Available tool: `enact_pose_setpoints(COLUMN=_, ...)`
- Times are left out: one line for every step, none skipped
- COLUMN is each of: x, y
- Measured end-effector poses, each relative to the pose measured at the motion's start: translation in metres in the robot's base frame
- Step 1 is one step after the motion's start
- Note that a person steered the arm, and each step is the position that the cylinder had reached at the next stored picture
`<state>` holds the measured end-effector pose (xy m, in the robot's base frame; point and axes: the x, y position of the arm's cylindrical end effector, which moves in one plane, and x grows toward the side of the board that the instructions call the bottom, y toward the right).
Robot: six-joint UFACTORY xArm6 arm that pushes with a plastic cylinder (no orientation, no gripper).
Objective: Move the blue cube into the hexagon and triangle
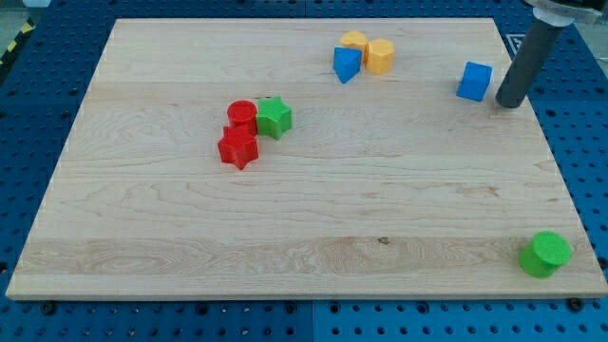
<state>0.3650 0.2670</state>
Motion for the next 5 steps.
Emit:
enact_pose_setpoints(x=-0.017, y=-0.002)
enact_pose_setpoints(x=-0.019, y=-0.025)
enact_pose_setpoints(x=-0.019, y=-0.056)
enact_pose_setpoints(x=-0.035, y=-0.094)
enact_pose_setpoints(x=-0.055, y=-0.129)
